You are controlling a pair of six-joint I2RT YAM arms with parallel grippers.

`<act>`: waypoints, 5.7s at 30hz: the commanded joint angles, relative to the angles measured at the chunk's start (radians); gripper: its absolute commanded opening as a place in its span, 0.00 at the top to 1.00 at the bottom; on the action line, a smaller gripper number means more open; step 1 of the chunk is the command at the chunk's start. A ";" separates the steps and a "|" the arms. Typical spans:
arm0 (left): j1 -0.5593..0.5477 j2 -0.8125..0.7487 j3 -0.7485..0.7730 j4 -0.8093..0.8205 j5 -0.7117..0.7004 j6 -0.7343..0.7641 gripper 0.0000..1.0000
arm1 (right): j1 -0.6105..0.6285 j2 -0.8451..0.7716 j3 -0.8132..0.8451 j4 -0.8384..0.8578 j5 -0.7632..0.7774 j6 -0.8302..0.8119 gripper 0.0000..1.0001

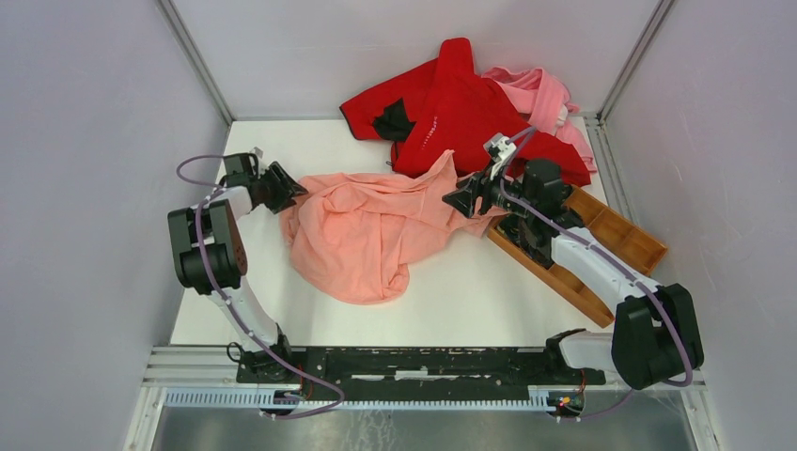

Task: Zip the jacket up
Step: Adjust the jacket at the center of the board.

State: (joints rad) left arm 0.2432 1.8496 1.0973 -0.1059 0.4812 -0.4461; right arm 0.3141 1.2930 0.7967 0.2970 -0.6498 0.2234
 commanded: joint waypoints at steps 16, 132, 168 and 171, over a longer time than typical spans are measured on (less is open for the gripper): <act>-0.079 0.064 0.143 -0.004 -0.111 0.107 0.86 | -0.003 -0.004 -0.002 0.073 -0.029 0.037 0.36; -0.297 -1.621 -0.759 -0.656 -0.113 -0.598 0.27 | 0.161 0.739 0.981 -0.264 0.229 -0.089 0.55; -1.269 -0.539 -0.635 0.646 -0.468 0.360 0.19 | -0.176 0.073 0.072 -0.879 -0.261 -1.729 0.07; -1.321 -0.491 -0.640 0.634 -0.552 0.363 0.19 | -0.176 0.100 0.078 -0.878 -0.267 -1.700 0.12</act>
State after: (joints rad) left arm -1.0199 1.3121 0.4702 0.4347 0.0757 -0.1646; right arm 0.1333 1.3617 0.8467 -0.5617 -0.8803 -1.4139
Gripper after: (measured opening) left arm 0.818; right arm 0.900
